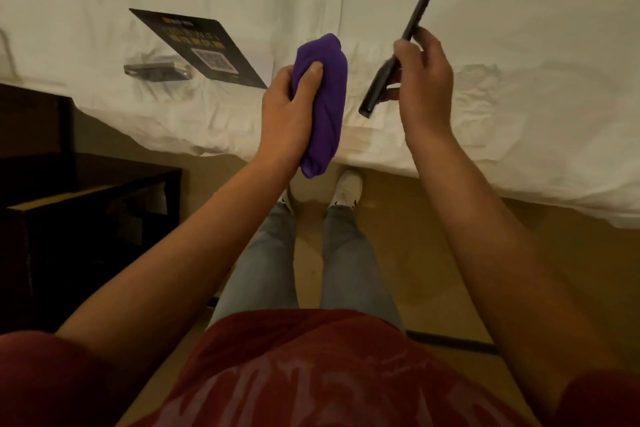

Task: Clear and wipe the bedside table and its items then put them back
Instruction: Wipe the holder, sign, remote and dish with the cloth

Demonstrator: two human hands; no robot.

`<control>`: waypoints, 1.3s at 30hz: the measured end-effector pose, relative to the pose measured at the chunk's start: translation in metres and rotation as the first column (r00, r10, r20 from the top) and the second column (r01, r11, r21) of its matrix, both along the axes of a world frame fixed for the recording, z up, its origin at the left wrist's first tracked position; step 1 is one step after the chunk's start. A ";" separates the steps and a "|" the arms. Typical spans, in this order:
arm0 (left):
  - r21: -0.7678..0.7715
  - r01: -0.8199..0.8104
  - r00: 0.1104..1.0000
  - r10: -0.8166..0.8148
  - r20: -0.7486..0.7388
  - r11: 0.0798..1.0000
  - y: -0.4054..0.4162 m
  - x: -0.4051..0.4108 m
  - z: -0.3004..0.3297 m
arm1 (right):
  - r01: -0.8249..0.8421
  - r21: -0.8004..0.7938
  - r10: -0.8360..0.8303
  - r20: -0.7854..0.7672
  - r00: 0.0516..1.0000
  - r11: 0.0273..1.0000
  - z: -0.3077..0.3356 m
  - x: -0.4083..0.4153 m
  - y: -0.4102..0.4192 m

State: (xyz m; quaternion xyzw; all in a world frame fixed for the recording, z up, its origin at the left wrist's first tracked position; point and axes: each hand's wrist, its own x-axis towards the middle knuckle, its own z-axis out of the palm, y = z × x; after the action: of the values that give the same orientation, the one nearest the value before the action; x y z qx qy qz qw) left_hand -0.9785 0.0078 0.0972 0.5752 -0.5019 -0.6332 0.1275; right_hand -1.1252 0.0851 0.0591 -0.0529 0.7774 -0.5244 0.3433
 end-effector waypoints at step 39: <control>0.068 -0.071 0.988 0.079 -0.129 0.995 0.027 0.013 0.049 | -0.212 0.207 0.206 0.052 0.977 0.955 0.043 0.070 -0.002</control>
State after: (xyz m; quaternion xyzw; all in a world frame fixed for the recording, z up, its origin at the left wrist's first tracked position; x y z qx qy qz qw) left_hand -0.9654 0.0350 0.1465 0.5544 -0.4502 -0.6801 0.1659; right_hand -1.0555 0.0830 0.1026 -0.0900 0.8136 -0.4001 0.4121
